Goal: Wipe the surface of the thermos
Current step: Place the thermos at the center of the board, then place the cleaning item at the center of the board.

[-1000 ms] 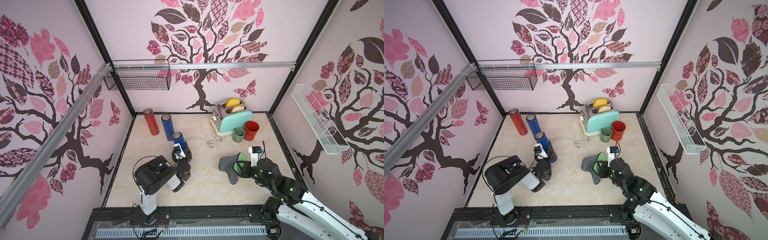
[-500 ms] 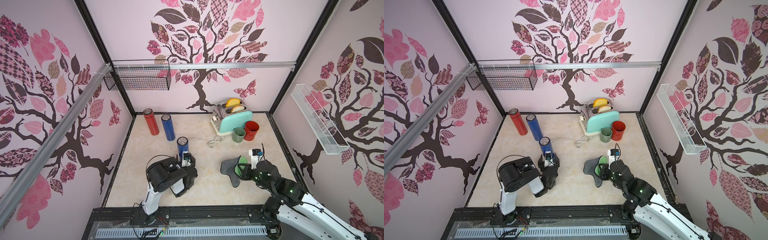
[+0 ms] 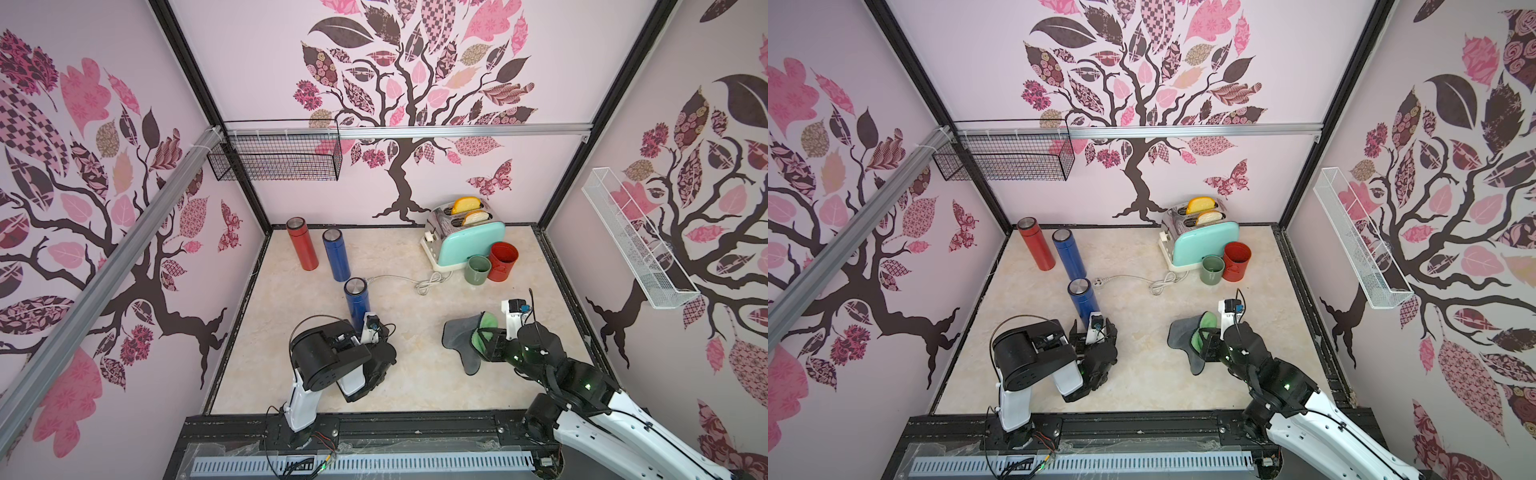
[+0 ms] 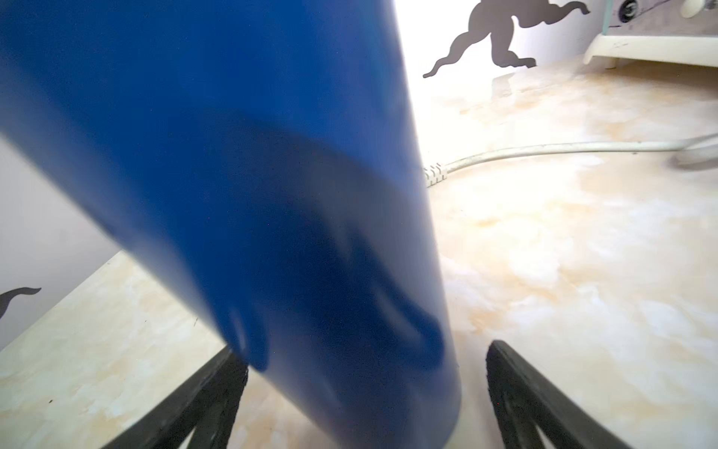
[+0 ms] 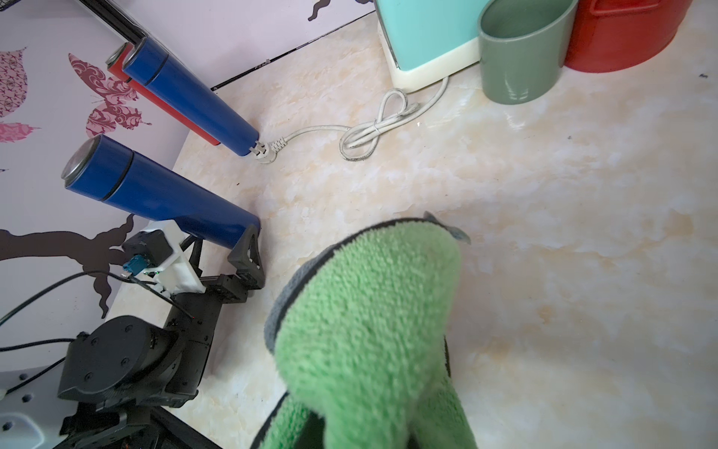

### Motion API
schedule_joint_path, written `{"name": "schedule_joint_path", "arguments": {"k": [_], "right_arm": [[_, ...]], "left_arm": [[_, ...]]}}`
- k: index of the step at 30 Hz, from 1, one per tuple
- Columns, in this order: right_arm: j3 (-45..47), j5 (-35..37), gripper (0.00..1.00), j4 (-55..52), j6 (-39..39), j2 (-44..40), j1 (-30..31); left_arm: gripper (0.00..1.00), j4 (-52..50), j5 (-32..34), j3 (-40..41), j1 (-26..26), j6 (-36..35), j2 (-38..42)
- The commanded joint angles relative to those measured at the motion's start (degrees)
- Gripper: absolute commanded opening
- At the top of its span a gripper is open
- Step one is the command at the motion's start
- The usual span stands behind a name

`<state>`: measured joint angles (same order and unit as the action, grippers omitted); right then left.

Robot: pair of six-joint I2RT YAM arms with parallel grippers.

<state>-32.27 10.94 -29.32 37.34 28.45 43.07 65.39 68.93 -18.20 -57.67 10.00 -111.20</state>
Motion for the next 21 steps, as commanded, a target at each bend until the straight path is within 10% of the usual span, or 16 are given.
{"name": "schedule_joint_path", "arguments": {"k": [1, 10, 21], "right_arm": [[-0.9, 1.0, 0.00, -1.2, 0.5, -0.8, -0.1], [-1.7, -3.3, 0.00, -6.6, 1.9, -8.8, -0.1], [-9.2, -4.4, 0.00, -13.5, 0.2, -8.4, -0.1]], "left_arm": [[0.98, -4.7, 2.4, 1.0, -4.4, 2.1, 4.4], [0.98, -35.5, -3.9, -2.9, -22.2, 12.2, 26.1], [0.98, -57.3, -11.7, -6.5, -25.0, 9.9, 50.2]]}}
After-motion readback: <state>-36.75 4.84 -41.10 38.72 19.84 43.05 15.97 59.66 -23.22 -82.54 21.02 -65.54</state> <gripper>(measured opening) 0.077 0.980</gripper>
